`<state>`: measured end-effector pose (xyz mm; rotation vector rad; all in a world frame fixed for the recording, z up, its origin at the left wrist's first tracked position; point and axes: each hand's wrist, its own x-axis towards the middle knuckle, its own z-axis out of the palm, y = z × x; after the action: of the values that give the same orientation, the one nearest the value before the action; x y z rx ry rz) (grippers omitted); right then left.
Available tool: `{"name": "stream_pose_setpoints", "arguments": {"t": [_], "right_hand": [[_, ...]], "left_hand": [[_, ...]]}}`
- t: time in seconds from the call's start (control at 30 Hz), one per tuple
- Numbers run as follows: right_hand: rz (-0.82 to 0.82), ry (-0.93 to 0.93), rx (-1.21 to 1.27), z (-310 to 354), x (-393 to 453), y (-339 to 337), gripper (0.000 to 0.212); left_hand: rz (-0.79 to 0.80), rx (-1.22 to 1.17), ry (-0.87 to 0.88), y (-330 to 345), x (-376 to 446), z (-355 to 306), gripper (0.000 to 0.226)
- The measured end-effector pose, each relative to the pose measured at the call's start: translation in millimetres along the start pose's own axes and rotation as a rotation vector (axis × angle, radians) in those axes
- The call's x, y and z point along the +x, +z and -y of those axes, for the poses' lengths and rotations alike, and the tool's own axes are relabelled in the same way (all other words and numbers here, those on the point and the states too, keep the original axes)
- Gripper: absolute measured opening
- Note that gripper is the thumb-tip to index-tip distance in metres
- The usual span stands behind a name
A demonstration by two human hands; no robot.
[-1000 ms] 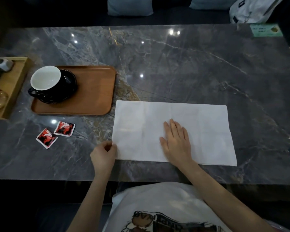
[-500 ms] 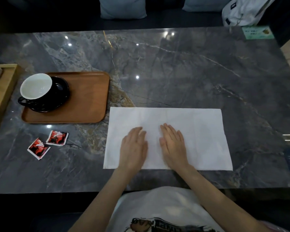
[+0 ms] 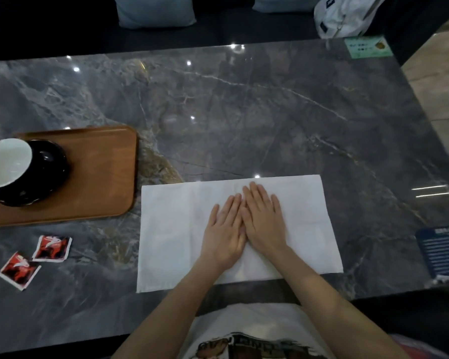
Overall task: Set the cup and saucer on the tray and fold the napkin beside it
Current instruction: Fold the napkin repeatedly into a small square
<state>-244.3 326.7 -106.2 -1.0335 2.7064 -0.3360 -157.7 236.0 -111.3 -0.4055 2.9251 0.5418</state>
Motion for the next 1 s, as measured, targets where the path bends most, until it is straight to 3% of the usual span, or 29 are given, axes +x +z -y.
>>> {"name": "stream_pose_setpoints", "arguments": {"t": [0.27,0.37,0.43,0.53,0.6,0.83,1.0], "right_hand": [[-0.028,0.314,-0.133,-87.9,10.6,-25.8,0.058],[-0.045,0.411,-0.142,-89.5,8.8,-32.3,0.06],[-0.061,0.366,-0.08,-70.8,1.5,-29.6,0.059],[0.0,0.11,0.002,-26.2,-28.2,-12.4,0.055],[0.036,0.047,0.001,-13.1,-51.3,-1.4,0.055],[0.003,0.306,-0.072,-72.6,-84.3,-14.5,0.064],[-0.052,0.332,-0.074,-53.0,-76.3,-17.7,0.061]], "left_hand": [[0.005,-0.014,-0.007,-4.0,-1.9,-0.3,0.057],[-0.007,-0.008,-0.008,-3.5,-1.5,0.0,0.057],[-0.006,-0.004,-0.007,-2.8,-1.0,0.3,0.057],[-0.017,0.012,-0.007,-1.1,-0.6,0.8,0.057],[-0.025,0.029,-0.003,-0.2,-0.4,0.8,0.057],[-0.027,0.077,-0.005,0.3,0.0,-1.3,0.058],[-0.009,0.056,-0.038,1.7,-6.8,-27.6,0.057]]}}
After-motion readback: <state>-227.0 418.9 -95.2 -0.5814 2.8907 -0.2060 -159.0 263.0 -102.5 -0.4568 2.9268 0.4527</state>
